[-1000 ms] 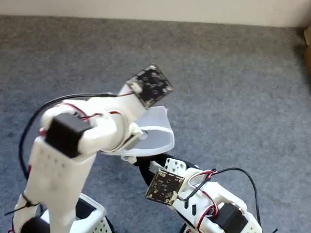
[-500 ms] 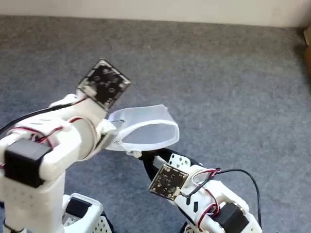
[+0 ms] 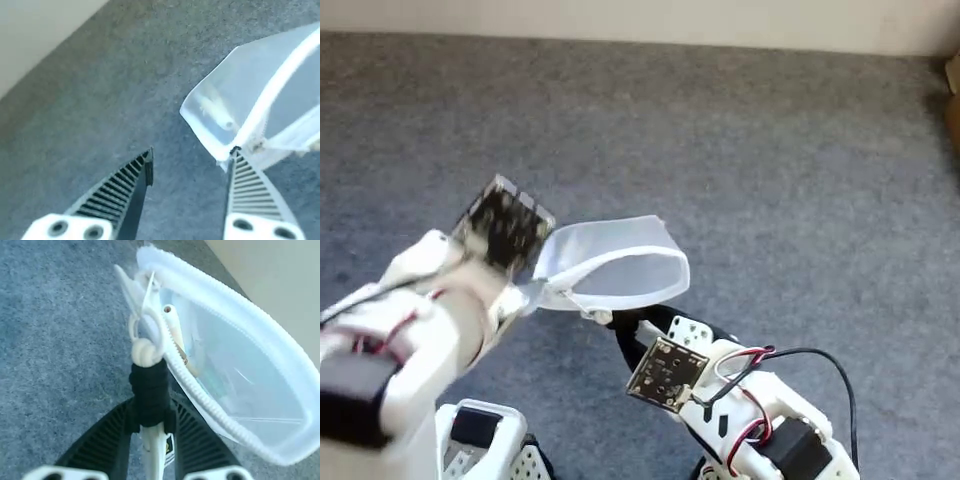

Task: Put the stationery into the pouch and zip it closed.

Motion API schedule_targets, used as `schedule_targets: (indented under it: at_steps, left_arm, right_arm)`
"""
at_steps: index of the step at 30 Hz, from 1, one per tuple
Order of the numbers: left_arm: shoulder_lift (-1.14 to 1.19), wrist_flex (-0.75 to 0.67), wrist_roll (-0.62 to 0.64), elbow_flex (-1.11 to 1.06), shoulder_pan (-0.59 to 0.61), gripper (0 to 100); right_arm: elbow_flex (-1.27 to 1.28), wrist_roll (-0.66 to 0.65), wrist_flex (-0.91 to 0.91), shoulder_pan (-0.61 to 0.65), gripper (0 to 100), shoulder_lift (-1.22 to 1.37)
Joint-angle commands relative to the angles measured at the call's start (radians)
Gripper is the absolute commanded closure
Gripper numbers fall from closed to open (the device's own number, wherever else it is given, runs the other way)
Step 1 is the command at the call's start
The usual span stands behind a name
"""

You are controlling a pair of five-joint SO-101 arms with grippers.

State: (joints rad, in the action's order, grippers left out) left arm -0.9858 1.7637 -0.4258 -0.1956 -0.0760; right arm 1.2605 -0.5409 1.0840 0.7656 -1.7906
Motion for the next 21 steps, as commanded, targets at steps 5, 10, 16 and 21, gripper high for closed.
schedule_targets:
  at_steps: [5, 10, 16, 21]
  left_arm:
    - [-0.203, 0.005, -0.068, -0.171, 0.016, 76]
    - [-0.262, 0.003, -0.068, -0.226, 0.007, 76]
    - [-0.274, -0.003, -0.063, -0.320, -0.134, 76]
    - [-0.272, -0.083, -0.003, -0.340, -0.170, 76]
  right_arm:
    - [0.033, -0.008, -0.102, -0.099, 99.4, 0.012]
    - [0.056, -0.009, -0.124, -0.099, 99.4, 0.012]
    - [0.059, -0.009, -0.122, -0.097, 99.4, 0.012]
    - [0.059, -0.009, -0.119, -0.097, 99.4, 0.012]
